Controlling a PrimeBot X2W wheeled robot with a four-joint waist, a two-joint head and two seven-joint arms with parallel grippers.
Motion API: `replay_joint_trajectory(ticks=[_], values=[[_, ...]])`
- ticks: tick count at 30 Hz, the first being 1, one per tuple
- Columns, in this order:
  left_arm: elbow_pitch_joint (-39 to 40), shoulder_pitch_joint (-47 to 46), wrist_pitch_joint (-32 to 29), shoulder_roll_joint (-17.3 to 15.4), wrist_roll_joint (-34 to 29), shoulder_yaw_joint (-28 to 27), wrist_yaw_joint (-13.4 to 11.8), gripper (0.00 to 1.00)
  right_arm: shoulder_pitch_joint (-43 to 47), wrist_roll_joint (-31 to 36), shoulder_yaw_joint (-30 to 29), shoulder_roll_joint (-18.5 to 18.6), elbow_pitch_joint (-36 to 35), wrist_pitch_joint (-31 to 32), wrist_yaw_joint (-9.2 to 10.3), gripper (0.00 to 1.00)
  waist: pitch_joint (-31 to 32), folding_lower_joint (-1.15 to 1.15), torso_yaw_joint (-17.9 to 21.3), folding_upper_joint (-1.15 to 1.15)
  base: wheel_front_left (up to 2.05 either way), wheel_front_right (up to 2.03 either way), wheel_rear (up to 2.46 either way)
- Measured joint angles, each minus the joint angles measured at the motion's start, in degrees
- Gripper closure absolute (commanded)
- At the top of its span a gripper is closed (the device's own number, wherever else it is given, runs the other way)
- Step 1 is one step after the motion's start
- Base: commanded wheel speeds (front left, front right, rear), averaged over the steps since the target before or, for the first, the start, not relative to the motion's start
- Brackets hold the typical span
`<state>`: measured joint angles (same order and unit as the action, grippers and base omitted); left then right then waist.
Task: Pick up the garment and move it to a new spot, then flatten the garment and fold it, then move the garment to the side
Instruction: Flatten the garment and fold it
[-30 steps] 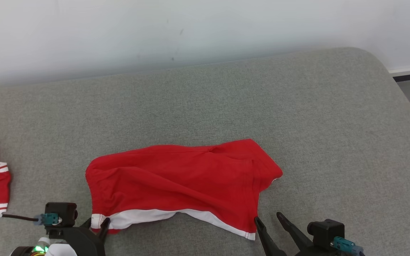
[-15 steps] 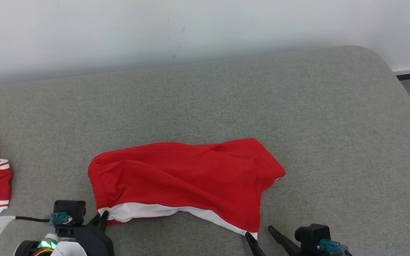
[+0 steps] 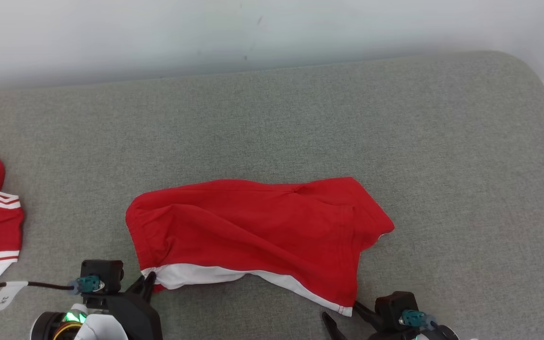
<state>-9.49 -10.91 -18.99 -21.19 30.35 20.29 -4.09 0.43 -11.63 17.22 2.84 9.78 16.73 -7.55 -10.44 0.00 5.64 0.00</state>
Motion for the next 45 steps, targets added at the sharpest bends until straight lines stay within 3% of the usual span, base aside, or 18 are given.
replay_joint_trajectory(ticks=[17, 18, 19, 21, 34, 37, 38, 39, 45], values=[[-2.42, -1.31, 1.77, 0.97, 1.25, 0.2, 0.89, 1.0, -2.6, 7.51, 0.79, -0.02, 3.24, 1.45, 0.0, 0.0, -0.77, -0.01, -1.15, 0.0, 0.0, 0.0, 0.0], [-2.48, -1.38, 1.86, 0.98, 1.3, 0.2, 0.9, 1.0, -2.59, 7.88, 0.74, -0.03, 3.18, 1.49, 0.0, 0.19, -0.79, -0.01, -1.13, 0.0, 0.0, 0.0, 0.0], [-2.56, -1.43, 1.99, 0.98, 1.35, 0.2, 0.89, 1.0, -2.59, 8.08, 0.55, -0.04, 3.12, 1.54, 0.0, 0.45, -0.8, 0.0, -1.09, 0.0, 0.0, 0.0, 0.0], [-2.68, -1.46, 2.12, 1.0, 1.41, 0.23, 0.89, 1.0, -2.59, 8.83, -0.05, -0.03, 2.89, 1.67, 0.0, 0.6, -0.84, 0.0, -1.02, 0.0, 0.0, 0.0, 0.0], [-3.15, -2.01, 2.76, 1.04, 1.86, 0.48, 0.89, 1.0, -1.55, 11.28, -1.82, -0.21, 1.74, 2.8, -0.02, 0.58, -0.86, 0.0, -0.85, 0.0, 0.0, 0.0, 0.0], [-3.24, -2.02, 2.8, 1.03, 1.93, 0.52, 0.89, 1.0, -1.45, 11.31, -1.91, -0.18, 1.53, 2.99, -0.01, 0.74, -0.85, 0.0, -0.92, 0.0, 0.0, 0.0, 0.0], [-3.26, -2.02, 2.85, 1.03, 1.94, 0.52, 0.89, 1.0, -1.42, 11.29, -1.88, -0.16, 1.44, 3.0, -0.01, 0.93, -0.84, 0.0, -0.93, 0.0, 0.0, 0.0, 0.0], [-3.3, -2.02, 2.87, 1.02, 1.99, 0.52, 0.89, 1.0, -1.43, 11.29, -1.76, -0.13, 1.36, 2.99, -0.01, 1.0, -0.83, 0.0, -0.95, 0.0, 0.0, 0.0, 0.0], [-3.08, -2.02, 5.23, 1.25, 2.4, -0.15, 0.85, 1.0, -1.28, 10.02, -1.55, -0.07, 0.86, 2.98, -0.01, 1.0, -0.45, 0.0, -1.13, 0.0, 0.0, 0.0, 0.0]])
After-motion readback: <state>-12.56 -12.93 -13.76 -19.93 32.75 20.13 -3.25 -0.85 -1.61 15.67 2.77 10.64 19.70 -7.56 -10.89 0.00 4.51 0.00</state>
